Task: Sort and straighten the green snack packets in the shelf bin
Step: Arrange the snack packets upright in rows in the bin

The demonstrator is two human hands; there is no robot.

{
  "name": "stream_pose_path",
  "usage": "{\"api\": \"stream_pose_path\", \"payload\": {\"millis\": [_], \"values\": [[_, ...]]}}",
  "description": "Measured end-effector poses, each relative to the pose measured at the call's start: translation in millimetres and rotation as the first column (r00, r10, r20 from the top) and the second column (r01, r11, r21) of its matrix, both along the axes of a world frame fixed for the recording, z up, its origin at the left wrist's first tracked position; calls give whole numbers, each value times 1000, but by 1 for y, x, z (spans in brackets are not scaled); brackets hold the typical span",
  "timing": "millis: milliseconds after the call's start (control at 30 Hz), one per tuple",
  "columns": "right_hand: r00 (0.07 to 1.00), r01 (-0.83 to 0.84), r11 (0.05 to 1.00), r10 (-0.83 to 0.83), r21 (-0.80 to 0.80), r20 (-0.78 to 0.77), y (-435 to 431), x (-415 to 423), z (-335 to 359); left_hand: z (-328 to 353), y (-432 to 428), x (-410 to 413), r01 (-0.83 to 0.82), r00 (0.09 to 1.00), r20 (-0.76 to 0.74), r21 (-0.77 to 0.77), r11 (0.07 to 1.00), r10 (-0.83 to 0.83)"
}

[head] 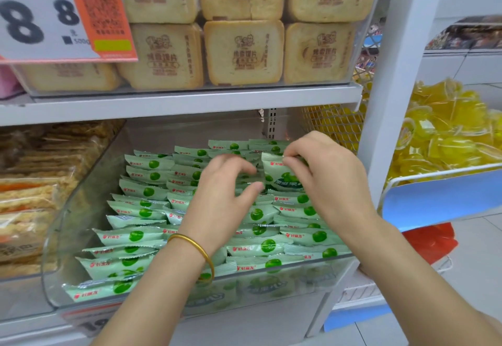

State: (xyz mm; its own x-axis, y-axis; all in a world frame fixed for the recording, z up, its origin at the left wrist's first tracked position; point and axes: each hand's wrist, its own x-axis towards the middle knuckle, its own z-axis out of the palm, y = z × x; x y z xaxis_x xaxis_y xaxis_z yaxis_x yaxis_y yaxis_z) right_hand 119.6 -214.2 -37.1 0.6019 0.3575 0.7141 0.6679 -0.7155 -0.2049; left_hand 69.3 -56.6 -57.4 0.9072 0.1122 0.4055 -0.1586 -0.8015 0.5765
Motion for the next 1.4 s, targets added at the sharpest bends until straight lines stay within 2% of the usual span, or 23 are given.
{"api": "stream_pose_path", "payload": {"millis": [67,167,367,500,633,700,933,1133,1267,1400], "values": [[996,-77,994,73,80,45,-5,-5,2,6,0,-4,45,998,37,-97,994,-42],[973,-229,941,231,249,19,-4,-12,6,12,-3,-11,171,984,94,-225,959,-153],[876,-365,784,472,501,-100,-2,-15,4,17,2,-26,173,973,204,-348,921,-106],[702,-389,686,653,614,-284,-2,-18,3,19,10,-35,198,975,193,-550,812,-107],[482,-408,596,784,692,-392,1,-19,1,18,15,-42,215,976,154,-626,750,-152],[425,-390,574,806,720,-412,3,-19,0,17,18,-45,223,975,138,-636,739,-176],[341,-360,559,824,747,-452,1,-18,0,15,25,-55,294,951,66,-490,821,-302],[333,-376,589,807,716,-488,0,-17,0,14,27,-54,274,955,45,-509,816,-293],[315,-360,573,817,736,-482,-1,-19,1,15,25,-54,274,955,42,-507,817,-294],[397,-315,616,777,722,-489,-3,-16,0,17,22,-53,283,952,49,-511,812,-301]]}}
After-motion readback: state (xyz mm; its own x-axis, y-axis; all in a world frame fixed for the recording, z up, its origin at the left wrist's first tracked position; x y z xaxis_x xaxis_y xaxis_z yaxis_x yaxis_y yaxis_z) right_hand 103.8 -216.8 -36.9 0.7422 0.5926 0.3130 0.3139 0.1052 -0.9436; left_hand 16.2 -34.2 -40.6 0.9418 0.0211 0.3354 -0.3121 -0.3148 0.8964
